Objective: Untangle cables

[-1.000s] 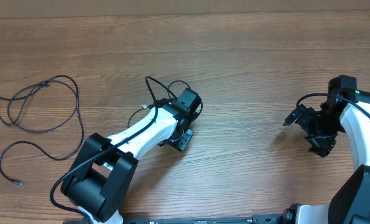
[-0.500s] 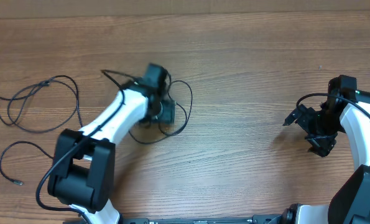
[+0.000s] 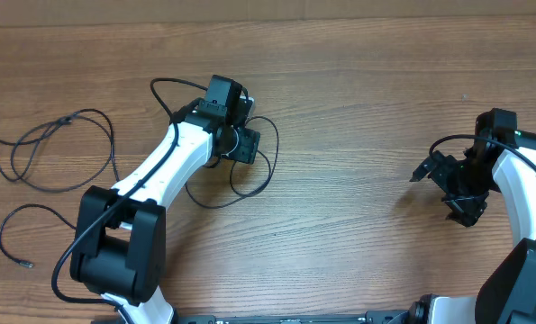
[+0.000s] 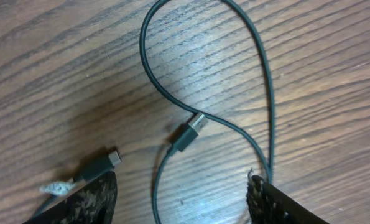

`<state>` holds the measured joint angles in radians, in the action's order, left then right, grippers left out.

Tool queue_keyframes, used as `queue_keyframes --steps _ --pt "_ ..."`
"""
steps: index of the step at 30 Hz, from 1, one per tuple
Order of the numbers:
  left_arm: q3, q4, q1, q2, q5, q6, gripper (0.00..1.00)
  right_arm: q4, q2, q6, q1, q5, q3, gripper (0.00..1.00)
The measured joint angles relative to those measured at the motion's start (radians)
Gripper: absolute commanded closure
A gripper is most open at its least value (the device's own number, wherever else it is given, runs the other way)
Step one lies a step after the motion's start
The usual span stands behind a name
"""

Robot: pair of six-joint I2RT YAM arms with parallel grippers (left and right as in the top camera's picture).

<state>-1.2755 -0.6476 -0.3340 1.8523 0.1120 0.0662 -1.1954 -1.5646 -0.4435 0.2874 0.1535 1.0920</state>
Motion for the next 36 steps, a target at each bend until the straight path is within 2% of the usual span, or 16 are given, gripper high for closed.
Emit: queue_keyframes --steps 5,8,10,14,15,20,24,30,36 --pt "0.0 0.016 0.0 0.051 -0.007 -0.045 0.34 -0.001 0.0 0.0 0.0 0.0 0.0 0.0" --pt "0.0 0.021 -0.005 0.084 -0.011 -0.056 0.39 -0.001 0.0 0.0 0.0 0.0 0.0 0.0" --pt "0.0 0.02 -0.006 0.105 -0.011 -0.063 0.52 -0.002 0.0 0.0 0.0 0.0 0.0 0.0" --pt "-0.002 0.016 -0.006 0.131 -0.01 -0.07 0.9 -0.001 0.0 0.0 0.0 0.0 0.0 0.0" --pt "-0.002 0.012 -0.006 0.131 -0.011 -0.072 0.96 -0.002 0.0 0.0 0.0 0.0 0.0 0.0" --pt "-0.011 -0.051 -0.006 0.133 -0.006 -0.078 0.96 -0.002 0.0 0.0 0.0 0.0 0.0 0.0" --pt "-0.083 -0.166 -0.004 0.132 -0.007 -0.078 0.96 -0.001 0.0 0.0 0.0 0.0 0.0 0.0" --pt "-0.354 -0.372 0.029 0.098 -0.007 -0.078 0.96 -0.001 0.0 0.0 0.0 0.0 0.0 0.0" --pt "-0.622 -0.476 0.089 -0.016 -0.049 -0.078 0.96 -0.002 0.0 0.0 0.0 0.0 0.0 0.0"
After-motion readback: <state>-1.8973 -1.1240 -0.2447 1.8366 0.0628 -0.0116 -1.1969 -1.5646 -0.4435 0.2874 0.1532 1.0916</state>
